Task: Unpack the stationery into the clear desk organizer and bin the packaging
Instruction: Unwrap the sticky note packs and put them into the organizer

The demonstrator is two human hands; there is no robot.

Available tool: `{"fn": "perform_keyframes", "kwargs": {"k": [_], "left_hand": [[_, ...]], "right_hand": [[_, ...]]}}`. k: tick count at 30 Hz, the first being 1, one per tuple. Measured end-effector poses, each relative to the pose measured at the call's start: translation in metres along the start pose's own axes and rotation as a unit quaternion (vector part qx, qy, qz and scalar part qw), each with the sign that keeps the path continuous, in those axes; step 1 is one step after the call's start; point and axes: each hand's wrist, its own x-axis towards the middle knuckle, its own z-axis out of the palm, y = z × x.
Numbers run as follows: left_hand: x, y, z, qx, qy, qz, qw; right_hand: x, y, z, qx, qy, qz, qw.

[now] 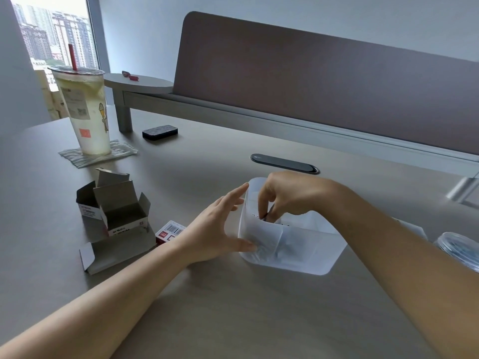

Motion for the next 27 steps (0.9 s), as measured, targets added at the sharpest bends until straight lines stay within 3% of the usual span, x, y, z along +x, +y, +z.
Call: {"fn": "perform_keyframes", "kwargs": {"k": [6,12,14,21,27], "left_hand": [[0.0,0.002,-0.001,0.009,-0.003,0.004,1.0],[0.0,0.001,-0.001,0.014,-0.01,0.002,1.0],[0.0,0.002,-0.001,0.01,-0.007,-0.005,1.0],[0.0,0.001,0.0,0.013,0.004,0.001,1.0],[-0.009,0.009,-0.006,0.054,0.017,-0.008,0.998]], "right_hand": [[-0.009,0.011,-0.006,0.073,0.053,-0.028,0.996],[-0.025,0.033,-0.01,0.192,0.165,-0.042,0.967],[-0.035,0.041,-0.007,0.218,0.167,-0.039,0.961],[-0.041,0.045,0.009,0.212,0.12,-0.022,0.97],[-0.066,0.042,0.02,0.2,0.219,-0.016,0.955]]}}
